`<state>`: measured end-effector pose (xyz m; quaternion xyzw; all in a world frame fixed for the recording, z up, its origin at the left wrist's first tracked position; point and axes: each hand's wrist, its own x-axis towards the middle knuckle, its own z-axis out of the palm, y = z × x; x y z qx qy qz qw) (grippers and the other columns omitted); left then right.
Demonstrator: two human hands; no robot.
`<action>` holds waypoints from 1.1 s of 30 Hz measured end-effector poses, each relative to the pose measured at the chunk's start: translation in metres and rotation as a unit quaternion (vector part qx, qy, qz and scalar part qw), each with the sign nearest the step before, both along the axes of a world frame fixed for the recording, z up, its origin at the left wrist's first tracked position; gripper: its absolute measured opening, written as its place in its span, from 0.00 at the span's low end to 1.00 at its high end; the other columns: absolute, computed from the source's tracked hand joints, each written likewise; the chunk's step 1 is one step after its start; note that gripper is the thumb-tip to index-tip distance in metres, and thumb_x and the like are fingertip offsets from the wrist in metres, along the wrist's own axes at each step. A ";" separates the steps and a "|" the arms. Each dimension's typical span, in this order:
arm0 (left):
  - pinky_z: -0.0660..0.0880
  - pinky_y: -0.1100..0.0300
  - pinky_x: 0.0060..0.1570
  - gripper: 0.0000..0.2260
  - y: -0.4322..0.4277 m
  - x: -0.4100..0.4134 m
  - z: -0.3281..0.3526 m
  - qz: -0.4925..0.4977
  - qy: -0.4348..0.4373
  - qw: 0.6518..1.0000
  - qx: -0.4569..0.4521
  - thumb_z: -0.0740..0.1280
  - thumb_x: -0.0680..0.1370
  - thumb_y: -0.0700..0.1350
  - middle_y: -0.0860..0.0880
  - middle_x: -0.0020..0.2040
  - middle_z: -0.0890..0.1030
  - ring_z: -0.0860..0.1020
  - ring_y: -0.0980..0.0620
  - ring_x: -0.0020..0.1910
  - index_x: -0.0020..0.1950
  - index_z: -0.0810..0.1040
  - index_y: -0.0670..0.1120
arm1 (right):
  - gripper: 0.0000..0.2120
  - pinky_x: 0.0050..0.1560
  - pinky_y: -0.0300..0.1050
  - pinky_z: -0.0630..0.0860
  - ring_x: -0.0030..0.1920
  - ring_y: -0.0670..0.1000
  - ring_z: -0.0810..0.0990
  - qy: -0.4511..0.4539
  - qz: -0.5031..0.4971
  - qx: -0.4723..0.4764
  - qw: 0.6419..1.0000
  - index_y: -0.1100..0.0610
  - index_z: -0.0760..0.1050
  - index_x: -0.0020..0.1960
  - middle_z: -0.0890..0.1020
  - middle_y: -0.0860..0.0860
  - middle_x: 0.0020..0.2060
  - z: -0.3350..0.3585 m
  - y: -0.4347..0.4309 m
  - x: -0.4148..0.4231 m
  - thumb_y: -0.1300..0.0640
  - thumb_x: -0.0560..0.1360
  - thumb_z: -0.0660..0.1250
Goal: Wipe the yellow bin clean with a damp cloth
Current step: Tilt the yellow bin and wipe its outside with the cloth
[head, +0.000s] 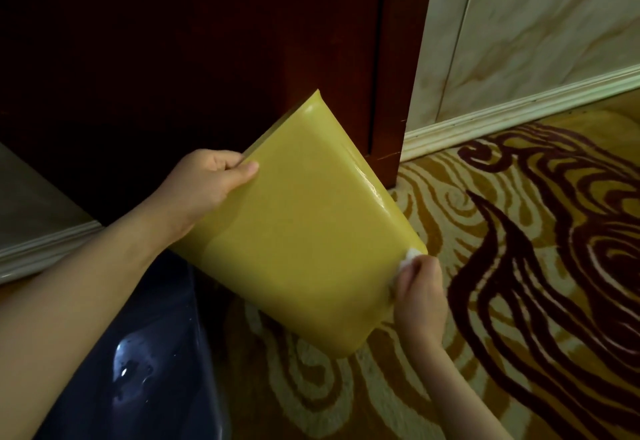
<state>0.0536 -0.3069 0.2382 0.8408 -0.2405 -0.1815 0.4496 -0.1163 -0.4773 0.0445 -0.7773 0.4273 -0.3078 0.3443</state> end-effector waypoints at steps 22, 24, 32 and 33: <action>0.76 0.40 0.55 0.22 -0.036 -0.045 0.053 -0.127 0.076 0.980 0.131 0.66 0.73 0.55 0.36 0.51 0.83 0.82 0.37 0.50 0.55 0.79 0.38 | 0.04 0.35 0.47 0.71 0.39 0.50 0.73 -0.143 0.190 -0.061 0.969 0.60 0.71 0.48 0.76 0.53 0.42 0.143 0.052 0.033 0.60 0.78 0.60; 0.79 0.45 0.47 0.13 -0.039 -0.039 0.050 -0.100 0.050 0.983 0.144 0.65 0.76 0.48 0.39 0.43 0.85 0.84 0.40 0.41 0.49 0.81 0.40 | 0.04 0.34 0.44 0.69 0.38 0.48 0.72 -0.146 0.199 -0.059 0.967 0.58 0.71 0.49 0.74 0.50 0.41 0.141 0.052 0.033 0.58 0.78 0.60; 0.76 0.46 0.46 0.12 0.010 -0.020 0.039 0.016 0.038 0.998 0.054 0.68 0.61 0.56 0.50 0.36 0.87 0.84 0.46 0.36 0.38 0.85 0.53 | 0.03 0.30 0.34 0.68 0.34 0.40 0.73 0.000 0.028 0.064 0.998 0.48 0.69 0.45 0.74 0.43 0.38 0.059 0.004 0.022 0.52 0.78 0.59; 0.77 0.46 0.45 0.11 0.015 -0.020 0.036 0.019 0.039 0.998 0.037 0.68 0.62 0.56 0.49 0.36 0.87 0.84 0.47 0.34 0.39 0.85 0.55 | 0.03 0.31 0.34 0.69 0.34 0.40 0.73 0.011 0.001 0.103 0.995 0.50 0.70 0.46 0.75 0.44 0.38 0.047 -0.004 0.018 0.52 0.78 0.59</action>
